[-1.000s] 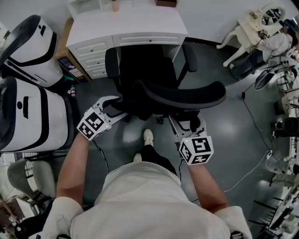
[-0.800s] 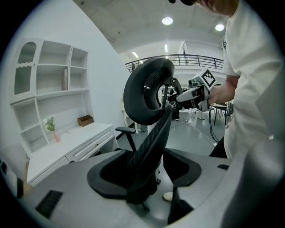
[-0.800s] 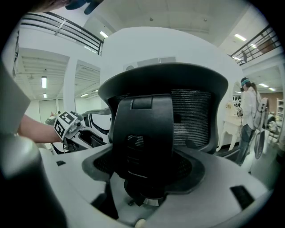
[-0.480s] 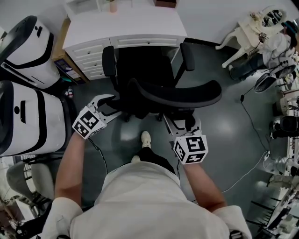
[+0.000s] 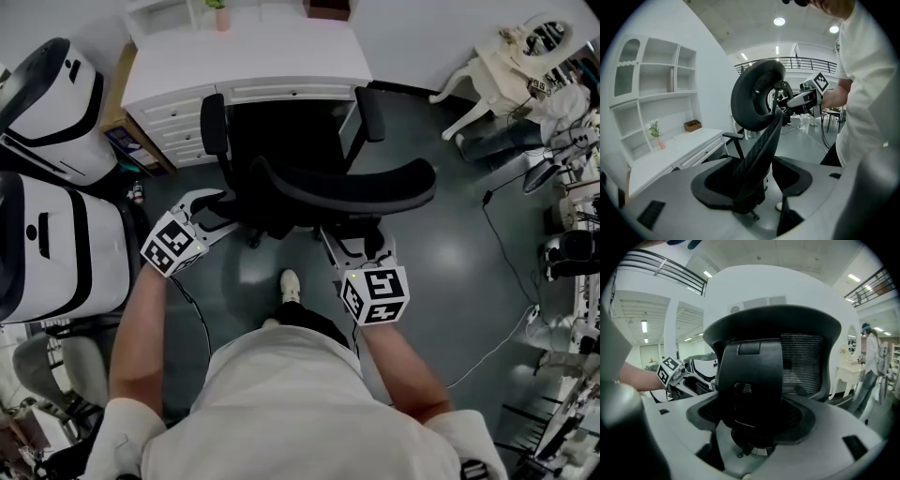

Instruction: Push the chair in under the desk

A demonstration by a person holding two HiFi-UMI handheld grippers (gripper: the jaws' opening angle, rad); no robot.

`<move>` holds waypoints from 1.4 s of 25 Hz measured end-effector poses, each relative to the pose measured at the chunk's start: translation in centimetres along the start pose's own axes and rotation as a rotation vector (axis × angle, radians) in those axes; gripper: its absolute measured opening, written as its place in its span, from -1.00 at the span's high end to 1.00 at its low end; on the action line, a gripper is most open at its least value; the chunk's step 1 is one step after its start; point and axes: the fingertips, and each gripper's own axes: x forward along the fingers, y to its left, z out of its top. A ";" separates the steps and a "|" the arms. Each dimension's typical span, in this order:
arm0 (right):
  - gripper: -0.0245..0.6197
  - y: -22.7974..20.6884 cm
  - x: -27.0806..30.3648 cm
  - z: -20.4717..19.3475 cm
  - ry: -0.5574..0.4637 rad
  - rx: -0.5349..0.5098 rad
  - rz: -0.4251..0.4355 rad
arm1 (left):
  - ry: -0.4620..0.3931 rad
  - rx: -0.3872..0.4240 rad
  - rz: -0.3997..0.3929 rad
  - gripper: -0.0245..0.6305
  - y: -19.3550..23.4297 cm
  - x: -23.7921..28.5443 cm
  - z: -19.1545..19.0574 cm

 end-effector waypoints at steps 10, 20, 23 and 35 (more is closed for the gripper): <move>-0.10 -0.6 1.8 1.1 -0.001 0.000 -0.003 | 0.004 -0.006 0.002 0.12 2.2 0.7 0.5; -0.10 -0.2 3.3 1.8 -0.001 -0.006 0.005 | -0.001 -0.012 0.000 0.10 4.1 0.8 0.4; -0.10 0.0 3.5 1.6 -0.002 -0.011 0.011 | -0.017 -0.033 0.002 0.07 4.3 0.8 0.2; -0.10 0.0 3.6 1.0 -0.004 -0.049 0.028 | 0.073 -0.013 0.134 0.02 4.2 0.6 -0.5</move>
